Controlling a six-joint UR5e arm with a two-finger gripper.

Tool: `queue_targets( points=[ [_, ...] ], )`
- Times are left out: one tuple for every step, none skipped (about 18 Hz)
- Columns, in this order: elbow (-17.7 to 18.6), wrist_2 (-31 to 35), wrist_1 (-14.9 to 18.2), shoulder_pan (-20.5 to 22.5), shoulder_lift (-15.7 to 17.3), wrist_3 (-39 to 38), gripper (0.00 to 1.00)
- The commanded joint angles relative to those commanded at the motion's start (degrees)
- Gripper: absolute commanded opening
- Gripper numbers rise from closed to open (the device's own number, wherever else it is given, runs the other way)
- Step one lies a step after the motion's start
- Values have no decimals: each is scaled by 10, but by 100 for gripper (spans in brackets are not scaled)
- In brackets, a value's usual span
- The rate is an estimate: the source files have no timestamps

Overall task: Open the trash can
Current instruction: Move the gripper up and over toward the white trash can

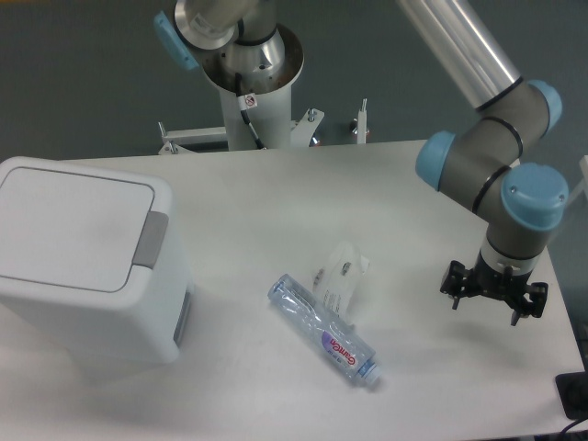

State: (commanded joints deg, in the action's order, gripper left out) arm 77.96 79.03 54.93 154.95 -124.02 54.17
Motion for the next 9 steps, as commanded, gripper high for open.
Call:
queue_targets(
  points=[
    [-2, -8, 1, -1, 5, -26, 100],
    [-2, -12, 2, -10, 16, -48, 100],
    [2, -12, 10, -15, 24, -55, 100],
    [2, -12, 30, -23, 32, -66, 100],
    [2, -12, 46, -26, 40, -84, 100],
    [2, -12, 59, -29, 51, -103, 100],
    [1, -19, 80, -40, 66, -126, 100],
    [0, -22, 101, -49, 76, -134, 100],
    [-2, -23, 120, -54, 83, -143, 100]
  ],
)
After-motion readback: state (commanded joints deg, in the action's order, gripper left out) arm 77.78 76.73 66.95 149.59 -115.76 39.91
